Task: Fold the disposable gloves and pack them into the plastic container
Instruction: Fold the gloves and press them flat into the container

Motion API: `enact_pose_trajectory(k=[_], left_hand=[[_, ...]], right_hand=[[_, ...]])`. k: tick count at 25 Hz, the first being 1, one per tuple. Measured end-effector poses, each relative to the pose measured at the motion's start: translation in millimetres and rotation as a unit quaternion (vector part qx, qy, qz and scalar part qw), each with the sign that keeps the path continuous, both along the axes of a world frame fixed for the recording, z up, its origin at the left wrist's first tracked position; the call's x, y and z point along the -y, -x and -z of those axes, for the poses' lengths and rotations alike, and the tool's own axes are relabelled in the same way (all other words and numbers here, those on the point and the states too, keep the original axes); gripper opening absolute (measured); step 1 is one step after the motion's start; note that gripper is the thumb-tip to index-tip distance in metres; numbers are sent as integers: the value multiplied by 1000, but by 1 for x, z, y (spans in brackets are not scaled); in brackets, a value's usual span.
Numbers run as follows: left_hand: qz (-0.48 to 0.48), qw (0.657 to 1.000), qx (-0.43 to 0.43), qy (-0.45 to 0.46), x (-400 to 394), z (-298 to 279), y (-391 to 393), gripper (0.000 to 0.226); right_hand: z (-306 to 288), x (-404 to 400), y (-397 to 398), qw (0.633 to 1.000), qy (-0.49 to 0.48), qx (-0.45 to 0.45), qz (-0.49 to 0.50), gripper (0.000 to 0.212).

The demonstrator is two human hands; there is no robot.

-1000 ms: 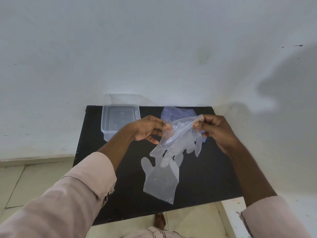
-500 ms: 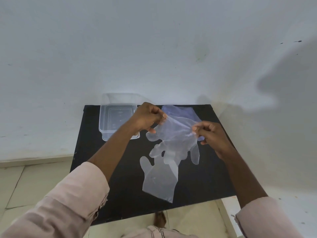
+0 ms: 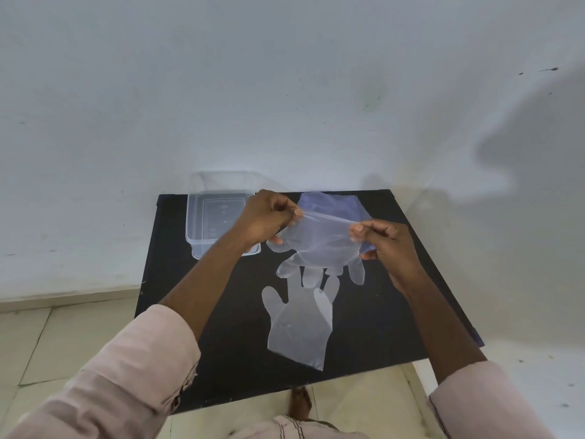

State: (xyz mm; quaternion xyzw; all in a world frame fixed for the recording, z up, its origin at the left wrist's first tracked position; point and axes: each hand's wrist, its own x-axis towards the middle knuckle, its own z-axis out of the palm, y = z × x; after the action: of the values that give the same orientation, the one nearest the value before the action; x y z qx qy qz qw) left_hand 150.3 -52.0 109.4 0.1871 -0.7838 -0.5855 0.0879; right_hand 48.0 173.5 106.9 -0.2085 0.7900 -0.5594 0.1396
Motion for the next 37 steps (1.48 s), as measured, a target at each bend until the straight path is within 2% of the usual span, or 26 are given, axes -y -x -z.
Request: enact_pose_trajectory(k=[3,6,10,13,21,30,33,37], left_hand=[[-25,997,-55,-49,-2,4,-3,12],[-41,988,-101,-111,-5,7,-4,13],[-37,981,-136,-137,-10,3,-7,22],[-32,976,-149,-156,-11,3,-7,19],[-36,974,-149,-167,-4,9,-6,16],[-97,975,-95,-175,12,18,14,12],[-127,975,-81,-163,21,22,20,19],[-191,964,-67,-175,37,27,26,7]], right_hand=[[-3,2,0,1000,17,14,5,15],[-11,5,-3,998,49,37,10,10],[-22,9,-11,994,91,49,16,15],[-24,11,-13,992,109,66,12,20],[-14,16,-8,994,97,45,-3,22],[1,44,41,987,99,115,-50,13],[9,64,61,983,93,144,-72,13],[15,96,74,977,75,175,-97,17]])
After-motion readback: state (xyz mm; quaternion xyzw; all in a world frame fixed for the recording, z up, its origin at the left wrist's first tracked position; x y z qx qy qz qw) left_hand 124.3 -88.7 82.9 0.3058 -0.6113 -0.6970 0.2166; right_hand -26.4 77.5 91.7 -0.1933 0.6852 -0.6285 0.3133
